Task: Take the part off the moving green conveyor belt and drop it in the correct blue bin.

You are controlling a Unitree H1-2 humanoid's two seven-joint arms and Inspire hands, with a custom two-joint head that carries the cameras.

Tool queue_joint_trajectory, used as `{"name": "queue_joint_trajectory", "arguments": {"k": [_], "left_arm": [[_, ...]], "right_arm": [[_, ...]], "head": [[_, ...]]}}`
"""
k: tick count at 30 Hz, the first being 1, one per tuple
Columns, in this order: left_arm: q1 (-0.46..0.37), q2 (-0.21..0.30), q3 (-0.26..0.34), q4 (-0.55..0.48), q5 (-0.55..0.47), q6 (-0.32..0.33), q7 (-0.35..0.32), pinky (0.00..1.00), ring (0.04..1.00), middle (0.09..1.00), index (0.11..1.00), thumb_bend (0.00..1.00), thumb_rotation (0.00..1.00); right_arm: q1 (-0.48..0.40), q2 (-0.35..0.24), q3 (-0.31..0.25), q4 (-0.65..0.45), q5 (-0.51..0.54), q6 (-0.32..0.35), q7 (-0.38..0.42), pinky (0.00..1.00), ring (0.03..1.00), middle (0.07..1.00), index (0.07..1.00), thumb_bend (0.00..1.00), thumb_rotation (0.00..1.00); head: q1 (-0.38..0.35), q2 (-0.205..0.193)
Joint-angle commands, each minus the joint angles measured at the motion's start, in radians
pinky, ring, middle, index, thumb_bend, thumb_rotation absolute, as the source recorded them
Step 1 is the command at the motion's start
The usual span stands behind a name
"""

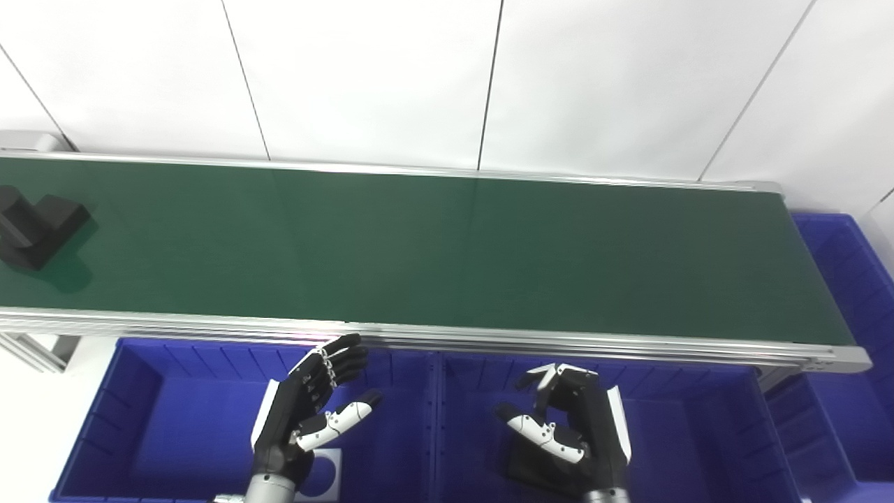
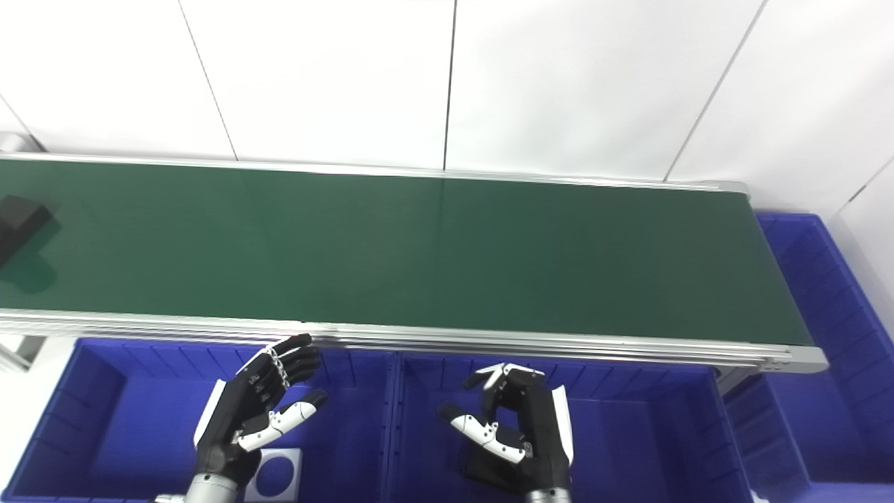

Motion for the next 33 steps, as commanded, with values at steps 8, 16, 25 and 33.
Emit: {"name": "queue_joint_trajectory", "arguments": {"k": [8,16,25,33], "left_arm": [[-0.007,-0.002,0.001,-0.031,-0.002,-0.022,0.001,0.77,0.730,0.729,0.747,0.56,0.00],[-0.005,-0.003,-0.001,-0.028,0.004,-0.027,0.002,0.77,0.729,0.726,0.744,0.55,0.00],[0.004,-0.029,-0.017,0.020,0.042,-0.067,0.021,0.76,0.710,0.712,0.737,0.60,0.00],[-0.011,-0.090,-0.065,0.139,0.143,-0.165,0.078,0.76,0.709,0.711,0.735,0.68,0.00]], "right_arm": [[-0.003,-0.035,0.026,-0.055,0.007,0.039,0.080,1.00,0.999,1.000,1.000,0.93,0.44],[-0.002,-0.023,0.017,-0.045,-0.002,0.030,0.072,0.89,0.983,1.000,1.000,0.87,0.30],[-0.001,-0.042,0.000,-0.009,-0.016,-0.019,0.065,0.78,0.872,0.913,0.911,0.77,0.14],[-0.027,-0.095,-0.027,0.051,0.064,-0.056,0.096,0.75,0.846,0.890,0.881,0.71,0.03]], "head": [[0.002,0.001],[0.016,-0.010],[0.231,-0.105],[0.559,-0.254]]}}
